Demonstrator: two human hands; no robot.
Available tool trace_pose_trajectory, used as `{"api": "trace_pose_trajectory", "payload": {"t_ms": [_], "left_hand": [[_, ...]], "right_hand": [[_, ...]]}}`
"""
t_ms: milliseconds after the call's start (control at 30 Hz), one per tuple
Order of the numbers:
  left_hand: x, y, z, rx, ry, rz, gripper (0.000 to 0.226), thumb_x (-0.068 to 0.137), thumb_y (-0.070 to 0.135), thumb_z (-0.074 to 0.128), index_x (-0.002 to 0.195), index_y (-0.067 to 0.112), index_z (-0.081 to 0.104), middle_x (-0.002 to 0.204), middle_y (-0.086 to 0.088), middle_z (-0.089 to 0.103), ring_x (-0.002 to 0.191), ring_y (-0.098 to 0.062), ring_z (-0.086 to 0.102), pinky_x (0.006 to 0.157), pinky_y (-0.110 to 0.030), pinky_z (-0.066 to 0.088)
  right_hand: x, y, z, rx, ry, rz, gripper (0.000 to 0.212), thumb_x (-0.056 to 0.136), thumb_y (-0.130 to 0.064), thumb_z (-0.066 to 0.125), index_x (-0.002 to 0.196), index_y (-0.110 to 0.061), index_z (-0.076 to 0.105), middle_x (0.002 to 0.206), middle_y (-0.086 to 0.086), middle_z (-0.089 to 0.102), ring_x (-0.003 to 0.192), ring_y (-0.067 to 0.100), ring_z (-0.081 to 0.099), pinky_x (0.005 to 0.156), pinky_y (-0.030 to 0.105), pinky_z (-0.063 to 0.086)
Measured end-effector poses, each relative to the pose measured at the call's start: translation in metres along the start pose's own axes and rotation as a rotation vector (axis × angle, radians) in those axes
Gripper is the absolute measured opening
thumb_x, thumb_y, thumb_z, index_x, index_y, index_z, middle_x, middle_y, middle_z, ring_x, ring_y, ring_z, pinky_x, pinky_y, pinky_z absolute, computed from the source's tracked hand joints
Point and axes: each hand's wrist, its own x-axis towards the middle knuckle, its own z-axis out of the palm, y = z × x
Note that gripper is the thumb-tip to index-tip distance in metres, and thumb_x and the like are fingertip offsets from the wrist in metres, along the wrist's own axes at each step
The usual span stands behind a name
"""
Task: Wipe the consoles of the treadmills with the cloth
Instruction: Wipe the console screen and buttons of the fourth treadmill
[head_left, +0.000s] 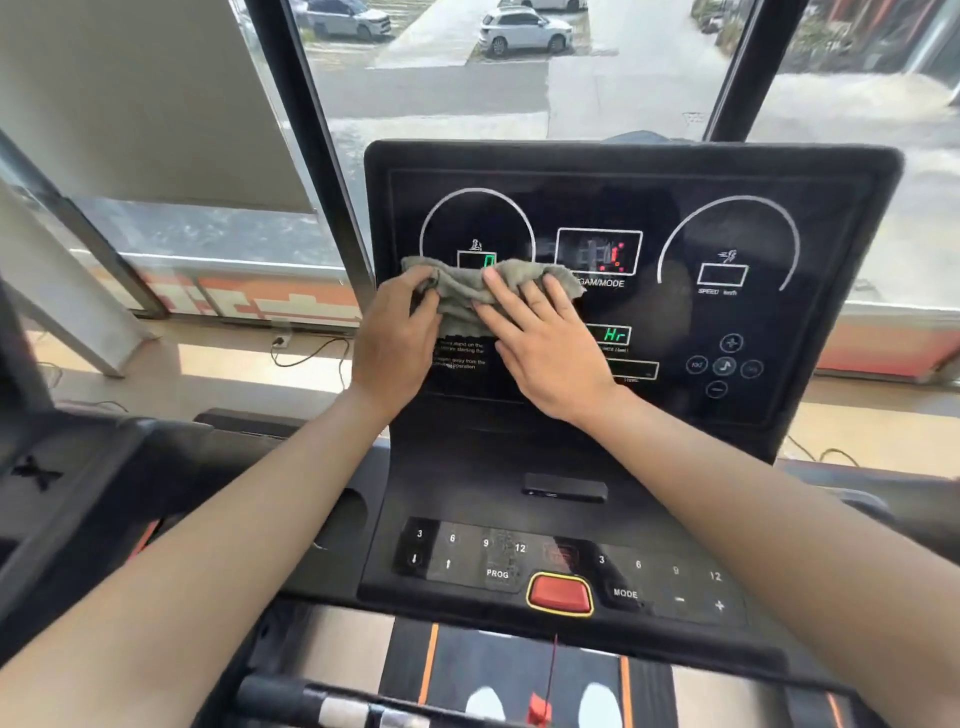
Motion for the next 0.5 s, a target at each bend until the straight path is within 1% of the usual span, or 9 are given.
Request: {"api": "trace_pose_trajectory", "payload": {"t_ms": [100,200,267,333,367,433,500], "left_hand": [[-0.052,0.000,0.007,0.001,-0.044,0.014,0.019,0.098,0.004,0.060,0.107,-0.009,0.070,0.119,-0.022,0.065,0.107,-0.033,0.059,0.092,-0.039,0.052],[-0.091,0.003,0.010,-0.021,-0.082,-0.004,0.020,0.100,0.007,0.057,0.102,-0.007,0.072,0.112,-0.018,0.068,0.102,-0.030,0.062,0.089,-0.037,0.054],[-0.104,0.004,0.009,-0.019,-0.097,0.002,0.021,0.101,0.008,0.056,0.099,-0.005,0.073,0.111,-0.017,0.069,0.100,-0.030,0.063,0.086,-0.039,0.056],[-0.108,0.004,0.007,-0.017,-0.119,0.019,0.018,0.097,0.009,0.061,0.102,-0.004,0.073,0.115,-0.018,0.068,0.102,-0.031,0.063,0.086,-0.041,0.057],[-0.109,0.003,0.006,-0.011,-0.134,0.020,0.020,0.095,0.012,0.065,0.105,-0.004,0.072,0.118,-0.018,0.067,0.104,-0.031,0.063,0.088,-0.040,0.056],[-0.105,0.003,0.004,0.010,-0.139,-0.016,0.032,0.092,0.024,0.071,0.111,-0.003,0.071,0.122,-0.017,0.066,0.108,-0.029,0.063,0.092,-0.036,0.055],[-0.094,0.003,0.004,0.031,-0.086,-0.087,0.040,0.093,0.033,0.072,0.115,-0.001,0.070,0.125,-0.016,0.066,0.111,-0.028,0.063,0.094,-0.034,0.053]], "right_hand": [[-0.037,-0.022,0.024,0.037,-0.097,-0.056,0.050,0.104,-0.031,0.035,0.152,-0.019,0.037,0.167,0.005,0.014,0.142,0.033,0.034,0.124,0.048,0.010],[-0.061,-0.037,0.040,0.063,-0.169,-0.081,0.049,0.103,-0.032,0.039,0.150,-0.019,0.041,0.166,0.005,0.017,0.141,0.032,0.037,0.124,0.048,0.010],[-0.068,-0.042,0.044,0.067,-0.201,-0.094,0.049,0.103,-0.033,0.038,0.150,-0.019,0.042,0.166,0.004,0.017,0.141,0.032,0.037,0.123,0.047,0.009],[-0.066,-0.041,0.043,0.068,-0.204,-0.106,0.050,0.103,-0.035,0.038,0.150,-0.020,0.042,0.166,0.004,0.016,0.142,0.032,0.037,0.124,0.046,0.009],[-0.063,-0.038,0.041,0.066,-0.198,-0.111,0.050,0.103,-0.036,0.038,0.150,-0.021,0.042,0.167,0.004,0.015,0.142,0.032,0.036,0.124,0.046,0.009],[-0.053,-0.031,0.033,0.060,-0.174,-0.108,0.051,0.104,-0.038,0.036,0.152,-0.022,0.039,0.167,0.004,0.013,0.144,0.032,0.033,0.124,0.046,0.009],[-0.038,-0.023,0.024,0.052,-0.126,-0.089,0.051,0.105,-0.038,0.034,0.153,-0.022,0.036,0.167,0.005,0.012,0.145,0.033,0.032,0.124,0.047,0.009]]}}
